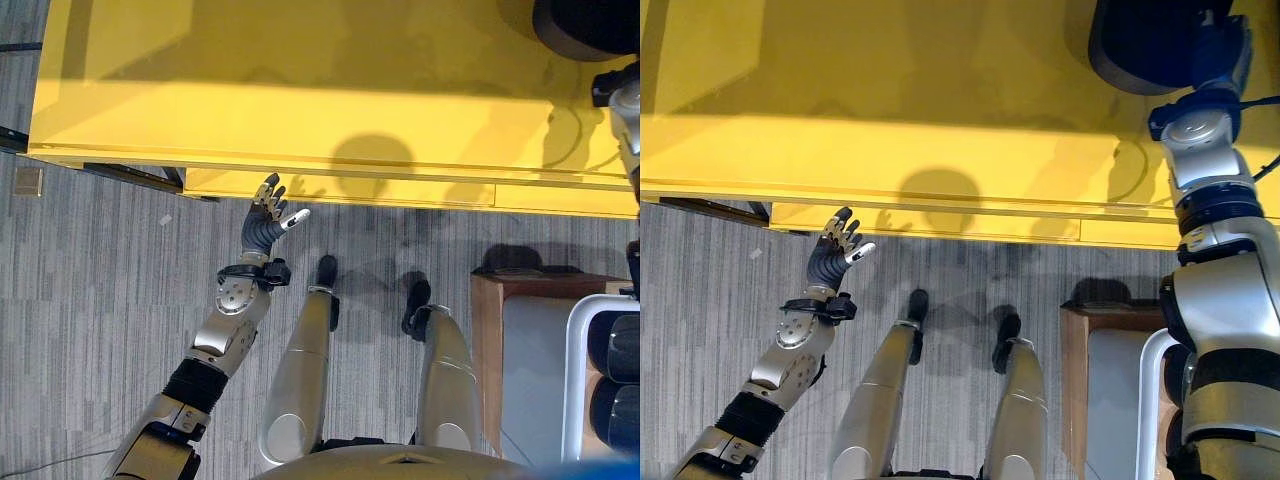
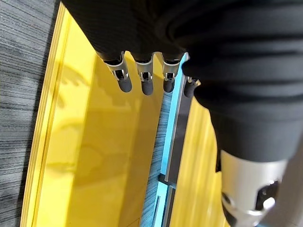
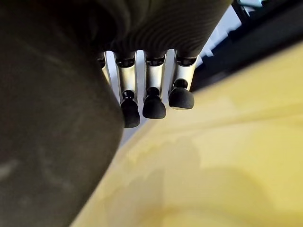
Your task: Move parts from the plastic box to the shelf.
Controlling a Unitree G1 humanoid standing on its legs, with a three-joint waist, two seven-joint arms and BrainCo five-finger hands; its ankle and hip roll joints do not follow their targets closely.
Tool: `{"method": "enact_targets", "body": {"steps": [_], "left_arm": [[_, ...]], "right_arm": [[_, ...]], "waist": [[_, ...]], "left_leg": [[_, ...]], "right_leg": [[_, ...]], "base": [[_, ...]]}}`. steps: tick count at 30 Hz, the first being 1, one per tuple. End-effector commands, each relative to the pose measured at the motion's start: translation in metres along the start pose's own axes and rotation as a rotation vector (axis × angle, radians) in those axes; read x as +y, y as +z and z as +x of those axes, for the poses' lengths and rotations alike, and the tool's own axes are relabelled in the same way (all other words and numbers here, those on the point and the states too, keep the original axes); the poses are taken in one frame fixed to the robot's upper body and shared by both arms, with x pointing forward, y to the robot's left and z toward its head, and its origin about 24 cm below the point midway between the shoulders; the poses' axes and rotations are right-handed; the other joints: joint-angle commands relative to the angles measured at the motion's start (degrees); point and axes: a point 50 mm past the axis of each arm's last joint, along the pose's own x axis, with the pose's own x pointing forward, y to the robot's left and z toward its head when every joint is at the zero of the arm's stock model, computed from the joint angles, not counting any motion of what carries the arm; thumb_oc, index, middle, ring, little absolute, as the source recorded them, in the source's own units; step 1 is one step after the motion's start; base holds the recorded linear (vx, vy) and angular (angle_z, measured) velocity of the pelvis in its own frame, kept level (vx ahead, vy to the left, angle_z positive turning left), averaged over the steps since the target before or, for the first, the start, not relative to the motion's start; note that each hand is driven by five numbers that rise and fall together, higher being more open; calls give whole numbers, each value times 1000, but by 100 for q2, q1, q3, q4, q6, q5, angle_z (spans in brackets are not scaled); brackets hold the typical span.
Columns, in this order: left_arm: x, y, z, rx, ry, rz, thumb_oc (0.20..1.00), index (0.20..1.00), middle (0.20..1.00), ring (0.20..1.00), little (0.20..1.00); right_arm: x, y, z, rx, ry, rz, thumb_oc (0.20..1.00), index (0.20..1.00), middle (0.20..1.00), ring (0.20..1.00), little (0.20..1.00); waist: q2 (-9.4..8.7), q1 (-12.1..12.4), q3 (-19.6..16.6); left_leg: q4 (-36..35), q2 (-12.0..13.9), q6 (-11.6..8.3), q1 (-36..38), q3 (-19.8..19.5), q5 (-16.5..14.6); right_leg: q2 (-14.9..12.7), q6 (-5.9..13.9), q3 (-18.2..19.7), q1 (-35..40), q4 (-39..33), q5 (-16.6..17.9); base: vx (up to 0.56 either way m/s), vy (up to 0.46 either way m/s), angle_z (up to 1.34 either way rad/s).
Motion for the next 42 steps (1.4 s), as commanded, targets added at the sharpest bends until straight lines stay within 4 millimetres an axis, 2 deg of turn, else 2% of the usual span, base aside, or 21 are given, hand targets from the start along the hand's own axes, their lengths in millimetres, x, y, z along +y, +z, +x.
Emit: {"method": "enact_targets", "body": {"steps": [1, 3, 5, 7, 14, 20, 29, 30, 31, 34, 36, 38, 39, 40, 42], "left_arm": [[-2, 8, -3, -70, -9, -33, 1000, 1000, 1000, 1000, 1000], [-3, 7, -3, -68, -8, -34, 1000, 1000, 1000, 1000, 1000], [-3, 8, -2, -73, -7, -34, 1000, 1000, 1000, 1000, 1000], [-4, 8, -1, -75, -1, -35, 1000, 1000, 1000, 1000, 1000], [-4, 9, -1, -79, 0, -34, 1000, 1000, 1000, 1000, 1000], [-3, 8, -2, -78, 5, -36, 1000, 1000, 1000, 1000, 1000], [-3, 6, -3, -67, -9, -27, 1000, 1000, 1000, 1000, 1000], [-2, 6, -3, -67, -9, -26, 1000, 1000, 1000, 1000, 1000], [-2, 6, -3, -67, -9, -23, 1000, 1000, 1000, 1000, 1000], [-2, 7, -3, -69, -9, -24, 1000, 1000, 1000, 1000, 1000], [-1, 7, -2, -71, -11, -18, 1000, 1000, 1000, 1000, 1000], [1, 8, -3, -71, -8, -12, 1000, 1000, 1000, 1000, 1000], [1, 8, -3, -71, -8, -12, 1000, 1000, 1000, 1000, 1000], [2, 8, -3, -75, -7, -13, 1000, 1000, 1000, 1000, 1000], [2, 8, -3, -73, -7, -12, 1000, 1000, 1000, 1000, 1000]], "right_arm": [[-14, 17, 6, -69, -56, 52, 200, 200, 200, 200, 200], [-2, 14, 2, -50, -35, 80, 200, 200, 200, 200, 200], [1, 14, 1, -45, -31, 86, 200, 200, 200, 200, 200], [15, 6, -5, 1, -7, 135, 200, 200, 200, 200, 200], [24, -5, -9, 32, 23, 79, 200, 200, 200, 200, 200], [22, -14, -11, 40, 24, 44, 200, 200, 200, 200, 200], [3, -33, -8, 75, 8, -79, 200, 200, 200, 200, 200], [2, -34, -7, 79, 12, -84, 420, 420, 420, 420, 420], [0, -34, -6, 80, 11, -88, 1000, 1000, 1000, 1000, 1000], [-4, -34, -5, 78, 9, -104, 1000, 1000, 1000, 1000, 1000], [-7, -25, -2, 44, 8, -131, 1000, 1000, 1000, 1000, 1000], [-16, -3, 4, -56, -6, -156, 1000, 1000, 1000, 1000, 1000], [-16, -3, 4, -56, -7, -156, 1000, 1000, 1000, 1000, 1000], [-20, 10, 6, -113, -16, -142, 1000, 1000, 1000, 1000, 1000], [-21, 15, 6, -135, -20, -139, 1000, 1000, 1000, 1000, 1000]], "waist": [[45, 56, -477], [57, 65, -460], [60, 70, -452], [66, 107, -412], [79, 140, -364], [76, 139, -328], [39, 98, -301], [39, 95, -302], [35, 94, -302], [27, 90, -302], [9, 83, -299], [-26, 37, -307], [-25, 37, -305], [-44, 12, -307], [-53, 3, -308]], "left_leg": [[-93, 179, -42, 237, 62, -418], [-84, 177, -34, 237, 52, -417], [-83, 170, -31, 233, 48, -411], [-89, 164, -26, 212, 48, -388], [-73, 145, -16, 188, 49, -373], [-40, 141, -6, 184, 50, -376], [-24, 172, -9, 159, 92, -371], [-28, 174, -11, 159, 98, -369], [-26, 176, -13, 156, 103, -366], [-25, 184, -21, 158, 107, -367], [-18, 207, -22, 166, 115, -371], [-12, 217, -30, 175, 106, -371], [-12, 216, -30, 177, 106, -371], [-20, 223, -38, 179, 109, -369], [-21, 226, -40, 178, 108, -369]], "right_leg": [[134, -14, 116, 147, -82, 146], [137, -17, 119, 164, -83, 148], [142, -20, 119, 158, -79, 152], [143, -13, 106, 155, -93, 167], [120, -12, 104, 157, -84, 174], [121, -14, 118, 162, -72, 186], [132, 0, 162, 129, -122, 246], [135, 1, 162, 124, -130, 251], [140, 1, 163, 124, -135, 256], [141, 3, 171, 123, -140, 258], [155, -8, 178, 115, -128, 256], [176, -7, 186, 113, -106, 243], [176, -7, 186, 114, -106, 243], [179, -8, 188, 124, -111, 235], [178, -9, 188, 123, -109, 234]], "base": [[0, 0, 0], [0, 0, 0], [0, 0, 0], [0, 0, 0], [0, 0, 0], [0, 0, 0], [-3, 5, 0], [-13, 8, -3], [0, 0, 0], [-6, 2, -3], [2, 4, -4], [4, -7, -5], [4, -11, -4], [1, -4, -3], [0, 0, 0]]}}
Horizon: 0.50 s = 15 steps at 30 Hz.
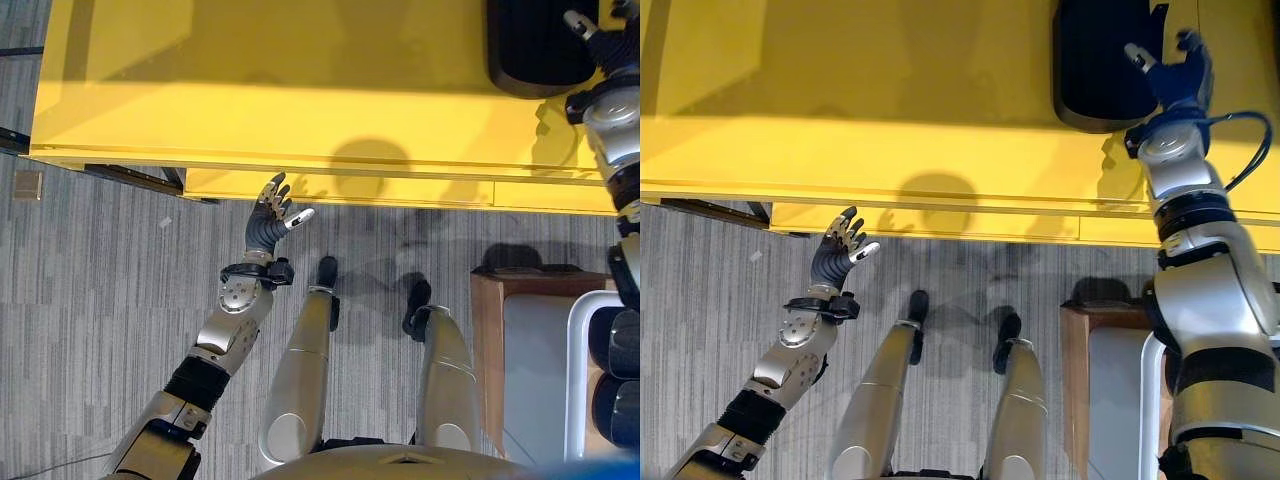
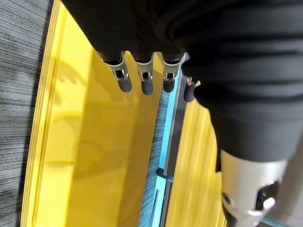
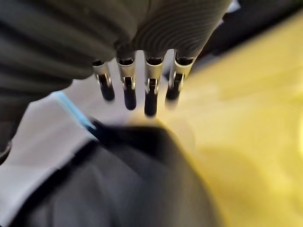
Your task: Move parts from the plastic box to the shelf.
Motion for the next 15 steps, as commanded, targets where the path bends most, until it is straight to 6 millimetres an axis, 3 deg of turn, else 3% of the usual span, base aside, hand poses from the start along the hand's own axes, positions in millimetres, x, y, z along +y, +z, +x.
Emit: {"method": "enact_targets", "body": {"steps": [1, 9, 15], "left_arm": [[7, 8, -4, -69, 13, -14, 1000, 1000, 1000, 1000, 1000], [13, 6, -6, -64, 47, -22, 1000, 1000, 1000, 1000, 1000], [16, 7, -6, -71, 75, -27, 1000, 1000, 1000, 1000, 1000]], "right_arm": [[-23, 16, 6, -107, -74, -34, 1000, 1000, 1000, 1000, 1000], [-39, 60, -4, -356, -111, 29, 1000, 1000, 1000, 1000, 1000], [-49, 74, -22, -482, -174, 111, 1000, 1000, 1000, 1000, 1000]], "waist": [[-52, -18, -295], [-92, -134, -320], [-76, -208, -342]], "left_leg": [[-72, 202, -64, 183, 48, -365], [-92, 233, -85, 198, 59, -368], [-78, 241, -80, 212, 58, -389]], "right_leg": [[118, -60, 62, 124, -32, 139], [126, -67, 68, 128, -16, 124], [131, -68, 76, 133, 12, 98]], "base": [[0, 0, 0], [5, -5, -3], [2, -1, -1]]}}
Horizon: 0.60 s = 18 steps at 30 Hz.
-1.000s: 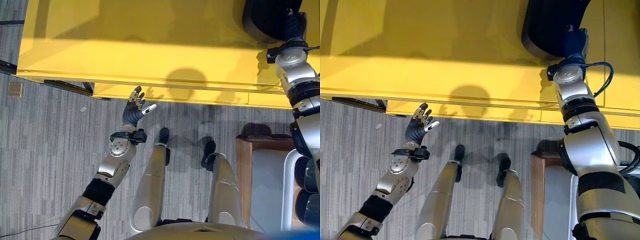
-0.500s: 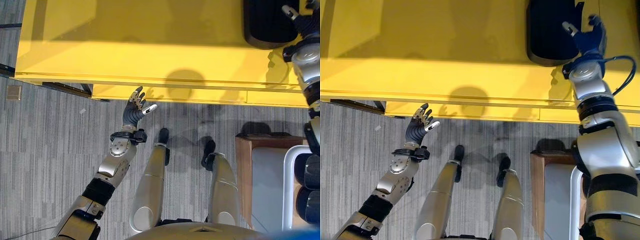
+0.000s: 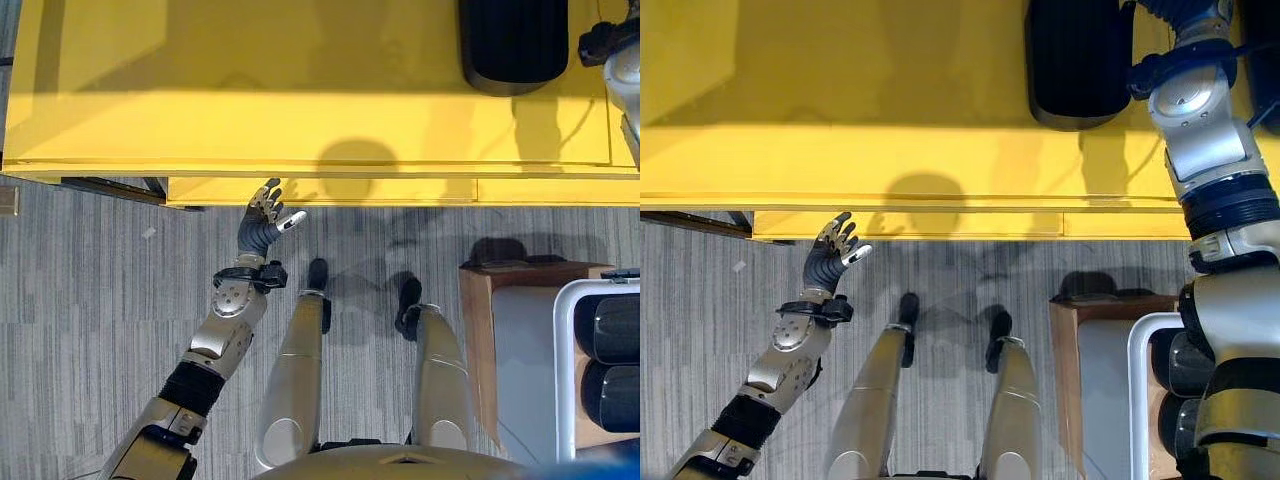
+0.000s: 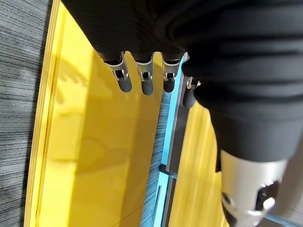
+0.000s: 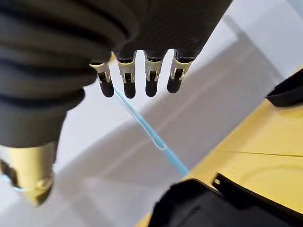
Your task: Move parts from the plastic box to the shelf.
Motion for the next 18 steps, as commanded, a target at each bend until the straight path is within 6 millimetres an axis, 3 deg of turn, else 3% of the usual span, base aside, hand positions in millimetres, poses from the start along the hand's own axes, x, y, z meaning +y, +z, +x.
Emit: {"method": "enact_targets", "body": {"steps": [1, 3, 5, 9, 11, 12, 15, 18], "left_arm": [[5, 9, -1, -76, 32, -32, 1000, 1000, 1000, 1000, 1000], [6, 9, -1, -82, 53, -36, 1000, 1000, 1000, 1000, 1000], [9, 8, -2, -77, 72, -33, 1000, 1000, 1000, 1000, 1000], [12, 6, -7, -68, 89, -37, 1000, 1000, 1000, 1000, 1000], [14, 5, -10, -60, 85, -29, 1000, 1000, 1000, 1000, 1000], [18, 1, -18, -40, 85, -25, 1000, 1000, 1000, 1000, 1000], [22, -6, -24, -11, 90, -21, 1000, 1000, 1000, 1000, 1000], [30, -17, -36, 29, 108, -7, 1000, 1000, 1000, 1000, 1000]], "right_arm": [[-26, 4, -1, -95, -102, -68, 1000, 1000, 1000, 1000, 1000], [-25, 10, -14, -147, -127, 5, 1000, 1000, 1000, 1000, 1000], [-22, 8, -40, -174, -138, 101, 1000, 1000, 1000, 1000, 1000], [-7, 2, -90, -182, -55, 240, 1000, 1000, 1000, 1000, 1000], [-5, 1, -105, -182, -7, 262, 1000, 1000, 1000, 1000, 1000], [3, -3, -140, -149, 71, 347, 1000, 1000, 1000, 1000, 1000], [12, -4, -162, -123, 152, 383, 1000, 1000, 1000, 1000, 1000], [33, 2, -201, -86, 335, 455, 1000, 1000, 1000, 1000, 1000]], "waist": [[23, 16, -285], [34, -35, -294], [17, -78, -328], [20, -173, -377], [8, -179, -407], [3, -226, -492], [-1, -264, -572], [22, -361, -831]], "left_leg": [[-53, 170, -81, 204, 5, -388], [-79, 173, -75, 231, -3, -387], [-174, 173, -66, 345, -9, -373], [-373, 184, -73, 554, -6, -306], [-493, 185, -80, 685, -20, -264], [-773, 225, -110, 974, -32, -145], [-1170, 251, -131, 1338, -25, 5], [-2380, 417, -144, 2323, 39, 486]], "right_leg": [[67, -35, 45, 140, 108, 41], [78, -36, 42, 168, 98, 36], [96, -27, 26, 283, 12, 44], [130, -15, -20, 525, -192, 94], [154, -3, -44, 665, -317, 126], [221, 18, -120, 986, -638, 210], [267, 51, -163, 1315, -972, 310], [443, 109, -184, 2134, -1971, 610]], "base": [[0, 0, 0], [25, -23, -3], [16, -18, 0], [9, -10, -2], [34, -37, -7], [59, -63, -4], [57, -26, -12], [120, -26, 5]]}}
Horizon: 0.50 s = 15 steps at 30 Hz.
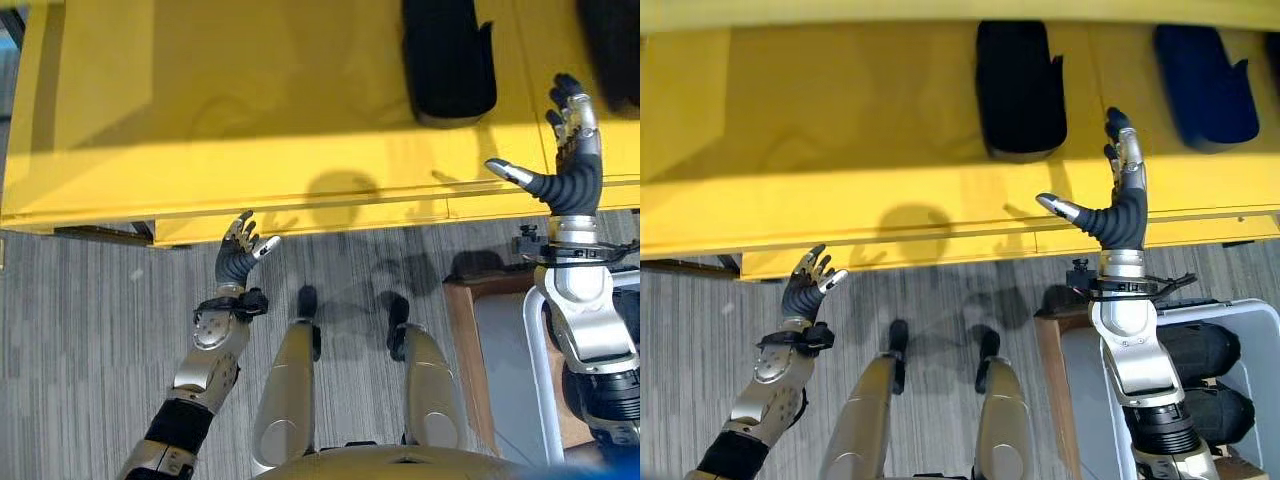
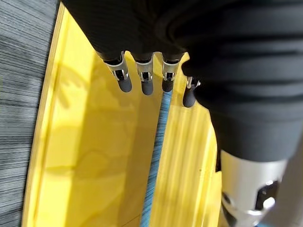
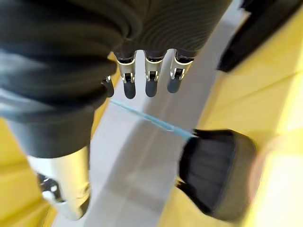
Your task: Move parts from the plastic box to the shelf.
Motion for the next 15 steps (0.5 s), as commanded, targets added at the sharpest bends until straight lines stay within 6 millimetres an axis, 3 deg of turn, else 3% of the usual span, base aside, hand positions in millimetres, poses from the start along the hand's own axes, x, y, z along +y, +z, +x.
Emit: {"method": "enact_targets", "body": {"steps": [1, 3, 4, 6, 7, 10, 15], "left_arm": [[-6, 17, 3, -123, -59, 18, 1000, 1000, 1000, 1000, 1000], [1, 14, -2, -113, -42, 32, 1000, 1000, 1000, 1000, 1000], [2, 13, -3, -112, -41, 32, 1000, 1000, 1000, 1000, 1000], [7, 8, -8, -94, -28, 36, 1000, 1000, 1000, 1000, 1000], [7, 8, -8, -93, -27, 36, 1000, 1000, 1000, 1000, 1000], [12, -1, -14, -68, -9, 48, 1000, 1000, 1000, 1000, 1000], [14, -8, -16, -44, 14, 59, 1000, 1000, 1000, 1000, 1000]], "right_arm": [[13, 15, 5, -128, 132, 14, 1000, 1000, 1000, 1000, 1000], [32, 8, -10, -66, 259, 49, 1000, 1000, 1000, 1000, 1000], [32, 8, -11, -65, 261, 50, 1000, 1000, 1000, 1000, 1000], [43, -11, -27, 52, 338, 54, 1000, 1000, 1000, 1000, 1000], [43, -11, -27, 53, 338, 54, 1000, 1000, 1000, 1000, 1000], [32, -36, -56, 210, 355, -62, 1000, 1000, 1000, 1000, 1000], [25, -57, -78, 353, 297, -65, 1000, 1000, 1000, 1000, 1000]], "waist": [[120, 26, -589], [136, -1, -821], [134, 9, -804], [170, -5, -1044], [170, 10, -1032], [258, -76, -1428], [329, -164, -1645]], "left_leg": [[-1051, 305, -130, 795, -31, 273], [-1658, 459, -130, 1248, 47, 505], [-1731, 471, -132, 1324, 64, 535], [-2274, 534, -183, 1745, 202, 760], [-2329, 543, -185, 1801, 222, 783], [-2551, 629, -350, 2056, 282, 891], [-2551, 728, -422, 2155, 281, 927]], "right_leg": [[298, 56, -90, 699, -705, 363], [389, 108, -26, 1051, -1319, 569], [403, 107, -18, 1111, -1377, 598], [469, 151, 95, 1458, -1962, 823], [480, 150, 107, 1499, -2006, 846], [592, 161, 126, 2000, -2754, 1061], [694, 102, 236, 2169, -2888, 1017]], "base": [[78, -34, -19], [79, -25, -33], [77, -20, -23], [69, -20, -21], [93, -39, -29], [74, -81, -30], [19, -67, -3]]}}
